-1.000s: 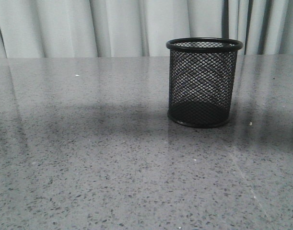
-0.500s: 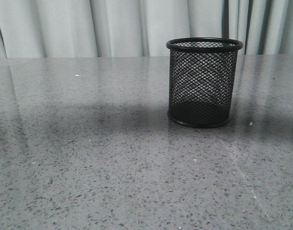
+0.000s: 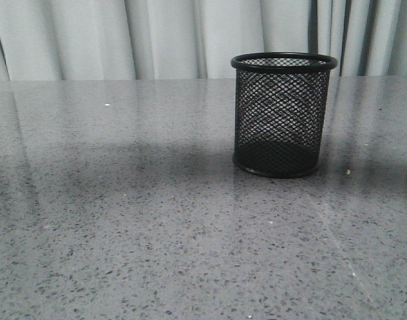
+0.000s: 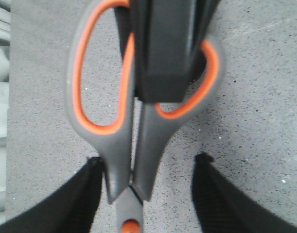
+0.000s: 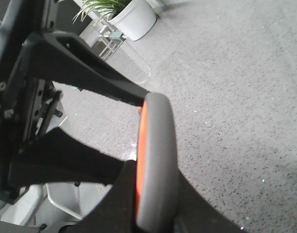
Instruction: Put scissors into bucket
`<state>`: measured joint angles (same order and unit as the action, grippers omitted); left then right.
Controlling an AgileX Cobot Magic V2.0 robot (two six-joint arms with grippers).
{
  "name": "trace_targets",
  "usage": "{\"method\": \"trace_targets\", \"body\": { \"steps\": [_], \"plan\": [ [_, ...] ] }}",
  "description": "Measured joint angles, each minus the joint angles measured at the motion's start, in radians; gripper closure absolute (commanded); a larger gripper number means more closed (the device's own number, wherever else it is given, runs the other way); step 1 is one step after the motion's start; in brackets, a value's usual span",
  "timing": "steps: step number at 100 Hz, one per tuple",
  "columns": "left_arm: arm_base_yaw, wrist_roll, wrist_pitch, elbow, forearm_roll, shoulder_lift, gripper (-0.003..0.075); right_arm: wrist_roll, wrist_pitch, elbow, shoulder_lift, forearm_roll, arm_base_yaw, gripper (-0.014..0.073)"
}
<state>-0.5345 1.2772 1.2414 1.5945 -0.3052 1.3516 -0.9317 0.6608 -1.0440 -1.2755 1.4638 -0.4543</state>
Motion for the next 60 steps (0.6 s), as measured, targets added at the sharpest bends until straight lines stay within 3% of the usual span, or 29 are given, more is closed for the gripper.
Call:
{"method": "trace_targets", "body": {
  "steps": [24,39,51,60],
  "plan": [
    [0.011,-0.077,0.003,0.0,-0.003,-0.01,0.0298,-0.004,-0.045,0.0,0.002,-0.057,0.0,0.0635],
    [0.078,-0.169,-0.007,0.0,-0.005,-0.035,0.0302,0.009,-0.084,-0.009,0.034,-0.134,0.002,0.0635],
    [0.159,-0.263,-0.022,0.0,-0.005,-0.054,0.0302,0.115,-0.09,-0.032,0.063,-0.254,0.024,0.0635],
    [0.231,-0.332,-0.029,0.0,-0.008,-0.064,0.0302,0.233,-0.08,-0.064,0.082,-0.413,0.053,0.0635]
  ]
}}
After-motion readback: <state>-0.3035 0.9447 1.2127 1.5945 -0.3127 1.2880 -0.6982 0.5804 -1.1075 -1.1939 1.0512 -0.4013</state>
